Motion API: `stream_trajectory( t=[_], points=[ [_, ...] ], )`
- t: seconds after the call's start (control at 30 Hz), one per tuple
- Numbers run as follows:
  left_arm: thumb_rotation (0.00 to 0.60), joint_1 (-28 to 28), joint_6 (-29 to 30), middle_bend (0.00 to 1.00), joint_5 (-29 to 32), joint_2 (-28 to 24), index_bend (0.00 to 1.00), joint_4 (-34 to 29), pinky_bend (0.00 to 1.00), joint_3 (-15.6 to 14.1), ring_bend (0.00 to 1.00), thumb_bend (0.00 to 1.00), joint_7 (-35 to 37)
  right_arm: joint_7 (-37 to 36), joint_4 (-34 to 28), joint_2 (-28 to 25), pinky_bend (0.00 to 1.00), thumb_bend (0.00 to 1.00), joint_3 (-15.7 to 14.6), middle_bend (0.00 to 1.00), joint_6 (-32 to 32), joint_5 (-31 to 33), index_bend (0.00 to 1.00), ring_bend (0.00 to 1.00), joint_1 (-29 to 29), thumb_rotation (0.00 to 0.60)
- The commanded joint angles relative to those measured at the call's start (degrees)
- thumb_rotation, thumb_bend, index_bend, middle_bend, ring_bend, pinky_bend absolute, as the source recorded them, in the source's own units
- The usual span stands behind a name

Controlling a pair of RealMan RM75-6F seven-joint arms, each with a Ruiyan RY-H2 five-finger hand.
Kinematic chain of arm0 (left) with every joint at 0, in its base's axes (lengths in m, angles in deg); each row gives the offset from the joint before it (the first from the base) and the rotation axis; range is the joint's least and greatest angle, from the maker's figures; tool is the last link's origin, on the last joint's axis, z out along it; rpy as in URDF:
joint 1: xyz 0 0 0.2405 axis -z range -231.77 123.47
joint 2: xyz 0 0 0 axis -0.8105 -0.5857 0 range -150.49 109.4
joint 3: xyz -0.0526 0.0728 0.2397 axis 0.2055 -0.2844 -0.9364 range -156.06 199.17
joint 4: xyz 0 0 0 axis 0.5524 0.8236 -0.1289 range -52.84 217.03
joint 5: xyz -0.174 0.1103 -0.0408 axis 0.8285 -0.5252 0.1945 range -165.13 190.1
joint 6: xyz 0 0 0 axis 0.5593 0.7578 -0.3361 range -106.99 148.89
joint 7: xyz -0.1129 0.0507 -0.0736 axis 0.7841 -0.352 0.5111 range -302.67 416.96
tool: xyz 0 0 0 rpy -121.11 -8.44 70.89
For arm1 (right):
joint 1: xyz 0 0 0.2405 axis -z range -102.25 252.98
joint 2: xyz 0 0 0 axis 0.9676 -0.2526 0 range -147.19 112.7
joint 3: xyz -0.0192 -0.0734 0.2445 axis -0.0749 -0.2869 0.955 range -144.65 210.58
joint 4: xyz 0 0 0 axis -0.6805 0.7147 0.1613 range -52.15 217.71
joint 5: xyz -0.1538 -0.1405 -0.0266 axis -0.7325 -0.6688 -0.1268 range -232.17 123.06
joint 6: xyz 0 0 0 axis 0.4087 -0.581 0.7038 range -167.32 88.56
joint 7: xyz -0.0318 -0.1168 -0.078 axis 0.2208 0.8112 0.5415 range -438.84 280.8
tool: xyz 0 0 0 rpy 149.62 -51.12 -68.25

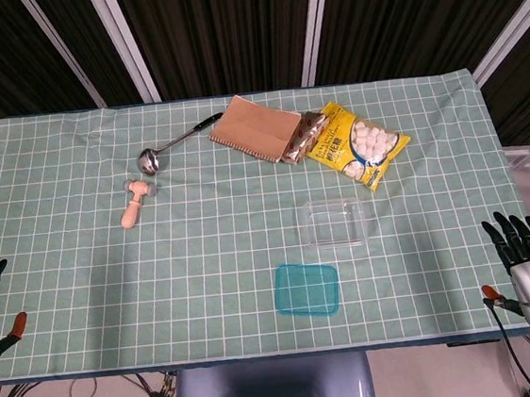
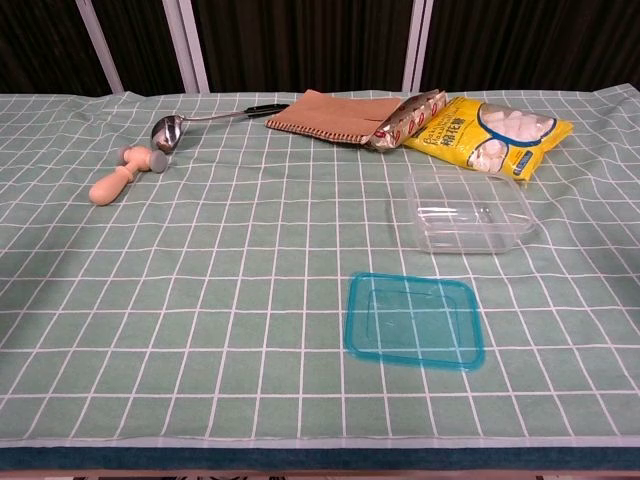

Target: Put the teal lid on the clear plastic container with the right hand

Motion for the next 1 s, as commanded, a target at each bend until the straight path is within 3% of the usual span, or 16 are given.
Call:
stream_trajectory(
  t=[0.03, 0.8, 1.0],
  points=[
    [0.600, -0.04, -0.13, 0.00, 0.19, -0.01, 0.07, -0.10, 0.00, 0.01, 0.00, 0.33, -0.03, -0.18, -0.18, -0.15, 0.00, 0.19, 0.19, 0.03, 0.03, -0.14, 0.00, 0.00, 0.14, 0.600],
    [0.600, 0.16, -0.82, 0.00, 0.74, 0.00, 0.07, -0.45, 0.00, 0.28, 0.00, 0.33, -0.73, -3.77, -11.10, -3.49, 0.00, 0.19, -1.28, 0.03, 8.11, 4.29, 0.00, 0.00, 1.00, 0.600],
    [0.600, 0.36, -1.34, 0.00, 1.08, 0.03, 0.07, -0.64, 0.00, 0.37, 0.00, 0.33, -1.03, 2.26, -18.56, -4.99, 0.00, 0.19, -2.86, 0.03, 14.74, 3.72, 0.00, 0.00, -1.48, 0.600]
  ],
)
